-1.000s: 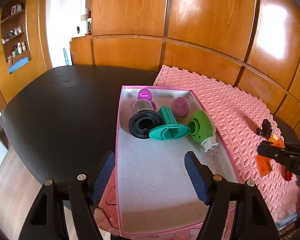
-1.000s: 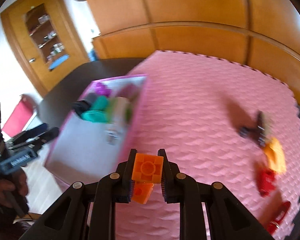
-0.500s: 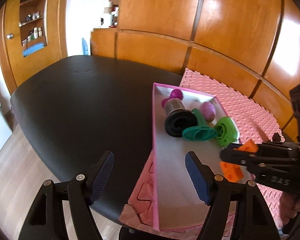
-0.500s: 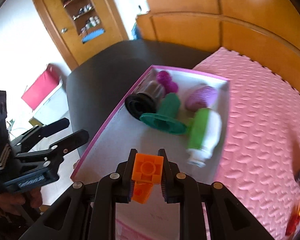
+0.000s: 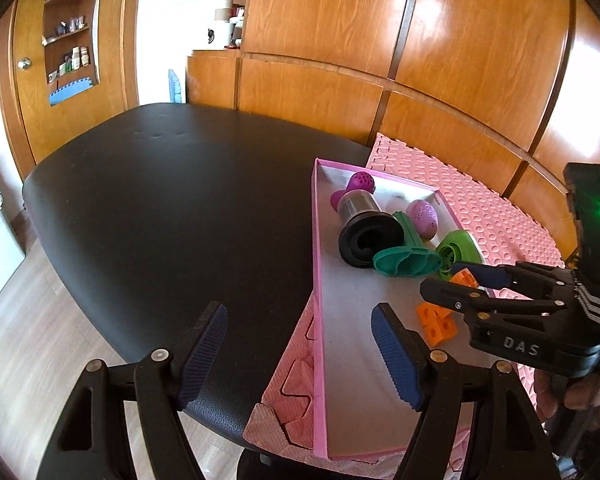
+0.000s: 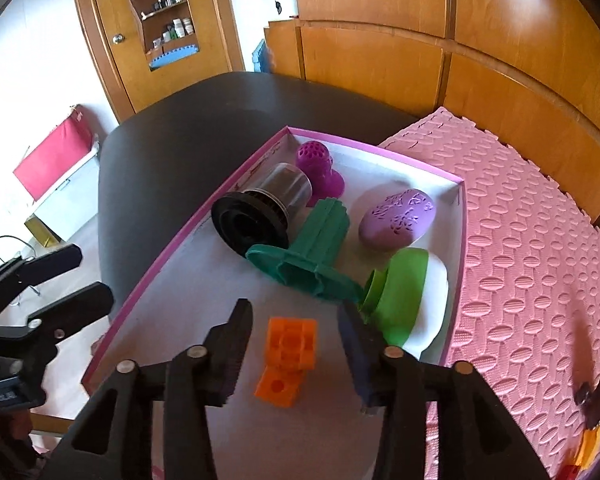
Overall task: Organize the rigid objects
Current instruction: 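Carry the orange block into the tray and open the right gripper, then move both tools to the mat and grasp the dark brown brush with the left gripper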
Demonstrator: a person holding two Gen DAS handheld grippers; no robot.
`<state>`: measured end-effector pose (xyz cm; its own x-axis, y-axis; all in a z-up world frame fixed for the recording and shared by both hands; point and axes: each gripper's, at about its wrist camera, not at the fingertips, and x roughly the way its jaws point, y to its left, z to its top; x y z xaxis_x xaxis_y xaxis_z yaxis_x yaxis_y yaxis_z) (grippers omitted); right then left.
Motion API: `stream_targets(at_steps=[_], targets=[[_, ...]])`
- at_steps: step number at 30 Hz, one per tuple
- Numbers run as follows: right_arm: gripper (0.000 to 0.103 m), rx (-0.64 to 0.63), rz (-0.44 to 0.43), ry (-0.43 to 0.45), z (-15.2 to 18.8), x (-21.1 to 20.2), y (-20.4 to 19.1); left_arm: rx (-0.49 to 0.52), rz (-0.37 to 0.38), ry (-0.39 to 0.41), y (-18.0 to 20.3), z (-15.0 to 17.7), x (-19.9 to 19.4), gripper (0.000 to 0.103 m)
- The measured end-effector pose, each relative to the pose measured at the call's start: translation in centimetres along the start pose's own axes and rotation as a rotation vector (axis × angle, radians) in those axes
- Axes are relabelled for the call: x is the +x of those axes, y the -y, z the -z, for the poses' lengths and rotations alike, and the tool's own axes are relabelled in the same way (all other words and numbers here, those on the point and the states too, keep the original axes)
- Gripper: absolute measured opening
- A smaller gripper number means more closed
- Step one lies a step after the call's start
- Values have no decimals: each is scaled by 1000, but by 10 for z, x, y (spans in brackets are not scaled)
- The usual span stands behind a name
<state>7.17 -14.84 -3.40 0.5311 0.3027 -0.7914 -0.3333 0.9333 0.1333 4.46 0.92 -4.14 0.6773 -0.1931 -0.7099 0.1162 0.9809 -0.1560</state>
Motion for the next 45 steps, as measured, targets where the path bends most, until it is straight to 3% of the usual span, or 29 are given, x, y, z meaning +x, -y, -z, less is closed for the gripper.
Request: stream_targets(at_steps=[3, 8, 20, 33, 45], targets=[[67, 11, -3, 27, 0, -11, -2, 2, -4, 14, 1, 0, -4, 82], [74, 30, 13, 96, 1, -34, -4, 7, -10, 38, 3, -2, -11, 83], [76, 117, 93, 217, 15, -85, 24, 67, -3, 79, 23, -5, -28, 84], [81, 326, 249, 263, 51, -130, 116, 150, 21, 88, 56, -7, -37, 87], [81, 557, 516, 290, 109, -178, 229, 251, 130, 106, 108, -19, -47, 87]])
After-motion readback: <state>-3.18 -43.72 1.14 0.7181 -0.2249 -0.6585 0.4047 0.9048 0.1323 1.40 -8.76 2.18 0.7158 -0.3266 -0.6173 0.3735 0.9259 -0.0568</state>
